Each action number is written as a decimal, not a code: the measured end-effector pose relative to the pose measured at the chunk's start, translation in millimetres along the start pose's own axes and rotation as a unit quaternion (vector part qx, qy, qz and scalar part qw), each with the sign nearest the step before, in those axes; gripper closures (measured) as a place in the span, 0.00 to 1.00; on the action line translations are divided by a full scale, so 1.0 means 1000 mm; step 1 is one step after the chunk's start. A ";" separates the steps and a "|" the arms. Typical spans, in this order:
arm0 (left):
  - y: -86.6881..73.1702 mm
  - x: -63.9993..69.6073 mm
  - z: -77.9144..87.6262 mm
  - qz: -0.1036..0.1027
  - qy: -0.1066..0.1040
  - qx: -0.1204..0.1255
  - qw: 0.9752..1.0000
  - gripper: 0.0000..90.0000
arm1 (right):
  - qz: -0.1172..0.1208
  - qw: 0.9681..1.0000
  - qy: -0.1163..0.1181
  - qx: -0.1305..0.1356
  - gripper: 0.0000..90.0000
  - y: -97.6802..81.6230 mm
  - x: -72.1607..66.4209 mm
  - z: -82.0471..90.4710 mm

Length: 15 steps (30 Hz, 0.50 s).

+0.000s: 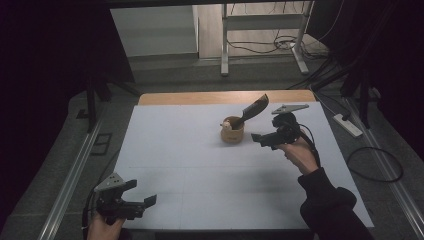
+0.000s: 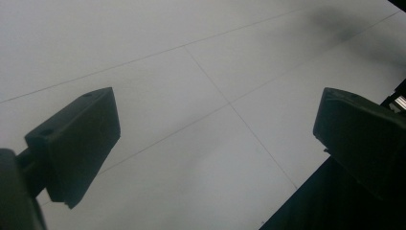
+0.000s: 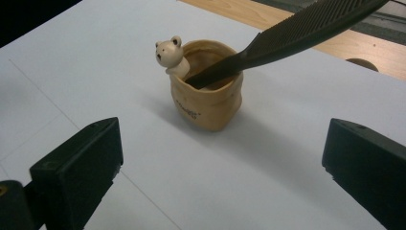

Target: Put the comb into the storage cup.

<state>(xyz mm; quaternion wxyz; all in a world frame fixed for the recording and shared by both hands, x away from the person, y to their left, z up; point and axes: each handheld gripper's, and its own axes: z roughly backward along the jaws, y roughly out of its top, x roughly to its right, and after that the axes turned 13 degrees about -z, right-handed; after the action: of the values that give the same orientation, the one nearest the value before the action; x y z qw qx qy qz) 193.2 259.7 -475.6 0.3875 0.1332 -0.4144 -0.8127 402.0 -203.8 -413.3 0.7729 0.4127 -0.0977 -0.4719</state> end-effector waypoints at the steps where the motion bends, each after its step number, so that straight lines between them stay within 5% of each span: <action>1: 0.000 0.000 0.000 0.000 0.000 0.000 1.000 0.03 | 0.001 1.000 0.000 0.000 0.00 -0.001 0.000 0.001; 15: 0.000 0.000 0.000 0.000 -0.001 0.001 1.000 0.03 | 0.013 1.000 0.004 0.001 0.00 -0.014 -0.006 0.015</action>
<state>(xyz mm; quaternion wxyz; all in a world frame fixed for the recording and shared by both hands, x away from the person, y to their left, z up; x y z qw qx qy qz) 193.4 260.0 -475.7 0.3872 0.1323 -0.4156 -0.8123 381.8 -210.0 -412.3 0.7791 0.4139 -0.1001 -0.4601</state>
